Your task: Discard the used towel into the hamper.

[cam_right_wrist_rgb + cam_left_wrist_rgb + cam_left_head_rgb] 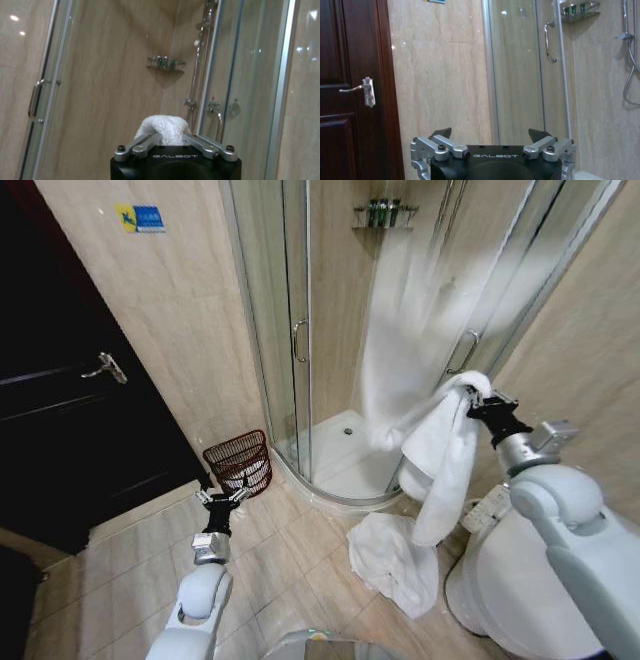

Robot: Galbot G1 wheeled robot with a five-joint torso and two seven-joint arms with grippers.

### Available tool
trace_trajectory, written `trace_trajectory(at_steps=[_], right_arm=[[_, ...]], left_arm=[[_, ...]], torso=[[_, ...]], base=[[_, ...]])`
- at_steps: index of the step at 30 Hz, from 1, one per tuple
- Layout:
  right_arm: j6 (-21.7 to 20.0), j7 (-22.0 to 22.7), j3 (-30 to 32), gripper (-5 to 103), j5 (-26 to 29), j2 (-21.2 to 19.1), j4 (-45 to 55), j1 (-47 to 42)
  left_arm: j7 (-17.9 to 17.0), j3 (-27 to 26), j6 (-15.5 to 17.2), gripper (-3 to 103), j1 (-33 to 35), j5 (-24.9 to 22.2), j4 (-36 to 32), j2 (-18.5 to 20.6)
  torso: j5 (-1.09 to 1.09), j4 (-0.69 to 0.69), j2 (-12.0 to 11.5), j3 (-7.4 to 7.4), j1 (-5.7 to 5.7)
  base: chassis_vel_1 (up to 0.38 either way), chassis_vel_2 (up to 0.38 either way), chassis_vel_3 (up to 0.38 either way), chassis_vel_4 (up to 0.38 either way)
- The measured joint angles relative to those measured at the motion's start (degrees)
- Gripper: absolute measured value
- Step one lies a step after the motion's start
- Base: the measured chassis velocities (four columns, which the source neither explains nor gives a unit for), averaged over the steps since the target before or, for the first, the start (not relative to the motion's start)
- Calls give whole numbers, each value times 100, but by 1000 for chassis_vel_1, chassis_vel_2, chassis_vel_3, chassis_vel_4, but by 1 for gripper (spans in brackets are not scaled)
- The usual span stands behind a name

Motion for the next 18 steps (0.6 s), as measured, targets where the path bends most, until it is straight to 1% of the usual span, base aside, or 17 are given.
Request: trace_trajectory(at_steps=[2,5,7,9,12,15,18], right_arm=[[0,-3,-2,3,-8,20,35,-18],[24,-1,1,3,-18,23,90,-10],[24,-1,1,3,-20,25,94,-11],[24,0,6,3,-24,36,100,-41],[31,1,46,3,-34,36,127,-87],[35,14,75,3,-32,11,150,-98],[34,87,131,3,53,-97,198,-42]], left_arm=[[2,2,-1,100,0,0,1,1],[5,24,0,100,-16,0,3,0],[5,33,1,100,-29,0,3,-3],[6,47,8,100,-45,1,3,-10],[7,50,14,100,-52,3,-1,-17],[8,46,13,100,-49,8,-7,-36],[8,27,-1,100,-10,15,-25,-80]], torso=[[0,0,0,0,0],[-6,0,1,-1,0],[-6,0,1,-1,-1],[1,1,0,0,0],[-2,0,1,-1,0],[-1,-1,1,0,0],[-1,0,0,0,0]], base=[[0,0,0,0],[0,0,0,0],[0,0,0,0],[0,0,0,0],[0,0,0,0],[0,0,0,0],[0,0,0,0]])
